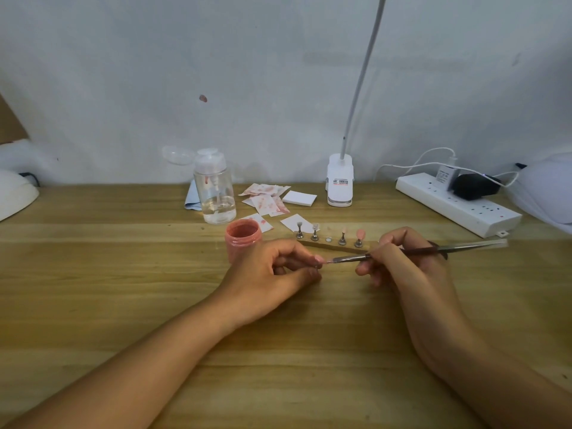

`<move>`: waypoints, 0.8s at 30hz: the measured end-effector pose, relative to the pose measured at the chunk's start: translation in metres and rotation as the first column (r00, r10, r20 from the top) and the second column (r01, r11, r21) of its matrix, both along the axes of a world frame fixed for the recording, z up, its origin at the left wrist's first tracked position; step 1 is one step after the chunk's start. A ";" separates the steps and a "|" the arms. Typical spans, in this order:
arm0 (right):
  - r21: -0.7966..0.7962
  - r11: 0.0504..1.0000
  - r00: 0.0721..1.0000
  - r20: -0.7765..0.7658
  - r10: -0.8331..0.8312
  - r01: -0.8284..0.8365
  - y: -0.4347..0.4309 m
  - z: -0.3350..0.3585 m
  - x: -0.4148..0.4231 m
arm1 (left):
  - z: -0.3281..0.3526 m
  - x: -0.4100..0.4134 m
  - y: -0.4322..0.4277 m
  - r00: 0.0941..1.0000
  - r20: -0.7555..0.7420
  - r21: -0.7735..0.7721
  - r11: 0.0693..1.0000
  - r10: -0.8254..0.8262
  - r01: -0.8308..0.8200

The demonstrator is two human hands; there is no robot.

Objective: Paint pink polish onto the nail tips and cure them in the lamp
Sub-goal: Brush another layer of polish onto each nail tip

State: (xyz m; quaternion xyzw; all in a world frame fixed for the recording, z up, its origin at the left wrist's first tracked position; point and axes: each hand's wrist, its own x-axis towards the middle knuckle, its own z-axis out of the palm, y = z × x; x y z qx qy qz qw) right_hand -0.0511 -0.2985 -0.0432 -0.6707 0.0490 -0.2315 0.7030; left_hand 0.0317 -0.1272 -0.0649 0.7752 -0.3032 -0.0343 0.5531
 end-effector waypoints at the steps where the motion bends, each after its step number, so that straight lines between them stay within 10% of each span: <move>1: -0.005 1.000 1.000 -0.003 0.010 -0.010 0.001 0.000 0.000 | 0.000 0.000 0.000 1.000 -0.001 0.001 1.000 0.002 -0.002; 24: -0.015 0.997 0.997 -0.006 -0.071 0.070 -0.004 -0.005 0.003 | 0.001 -0.002 -0.001 0.999 -0.024 0.042 0.999 0.025 -0.024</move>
